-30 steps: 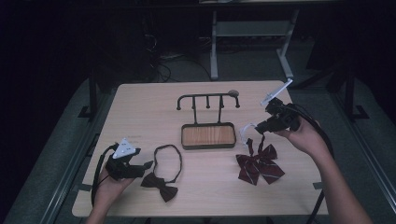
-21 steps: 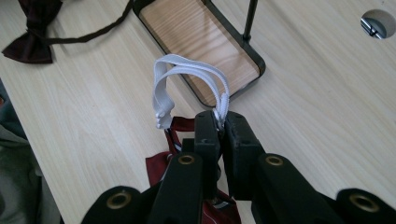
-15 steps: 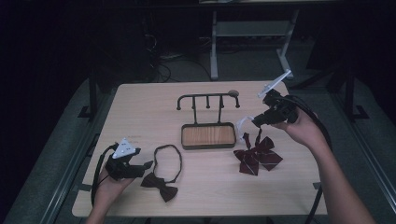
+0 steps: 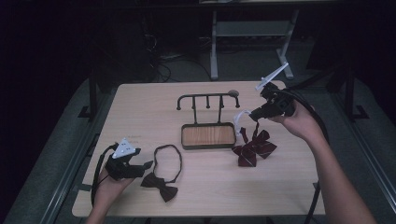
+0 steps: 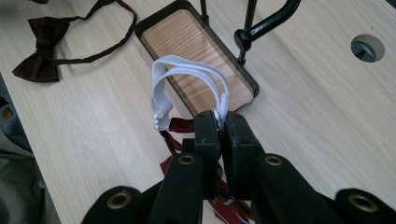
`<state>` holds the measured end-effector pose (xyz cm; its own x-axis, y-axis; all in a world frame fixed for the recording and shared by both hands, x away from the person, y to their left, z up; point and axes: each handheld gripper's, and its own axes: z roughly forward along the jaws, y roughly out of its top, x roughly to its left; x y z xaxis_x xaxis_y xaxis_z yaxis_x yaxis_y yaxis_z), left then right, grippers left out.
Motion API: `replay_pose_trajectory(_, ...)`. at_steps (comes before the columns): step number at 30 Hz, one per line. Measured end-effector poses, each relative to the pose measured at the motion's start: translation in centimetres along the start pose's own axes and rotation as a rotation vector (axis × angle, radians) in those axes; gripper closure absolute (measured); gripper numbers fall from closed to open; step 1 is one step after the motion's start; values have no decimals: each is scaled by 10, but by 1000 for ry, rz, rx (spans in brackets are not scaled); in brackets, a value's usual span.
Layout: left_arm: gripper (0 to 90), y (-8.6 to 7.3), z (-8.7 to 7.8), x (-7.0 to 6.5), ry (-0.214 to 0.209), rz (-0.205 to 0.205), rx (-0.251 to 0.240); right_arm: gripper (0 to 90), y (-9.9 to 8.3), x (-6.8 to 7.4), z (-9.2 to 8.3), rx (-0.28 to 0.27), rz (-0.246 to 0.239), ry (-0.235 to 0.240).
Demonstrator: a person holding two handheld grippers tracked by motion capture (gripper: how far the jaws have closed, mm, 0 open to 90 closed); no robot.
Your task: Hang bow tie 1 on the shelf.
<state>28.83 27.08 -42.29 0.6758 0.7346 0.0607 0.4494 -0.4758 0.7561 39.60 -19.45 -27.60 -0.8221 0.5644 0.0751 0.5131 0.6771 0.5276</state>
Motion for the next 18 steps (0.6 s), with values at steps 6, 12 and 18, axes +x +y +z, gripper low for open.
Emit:
replay_pose_trajectory(6,298,0,1,0,-3,2,10,849,7,-2,-3,-9,-7,-4)
replay_pose_trajectory(12,300,0,-1,1,1,3,4,848,16,-4,-5,-13,-11,-8)
replay_pose_trajectory(18,301,0,-1,1,0,4,5,849,24,-5,-5,-6,-9,-15)
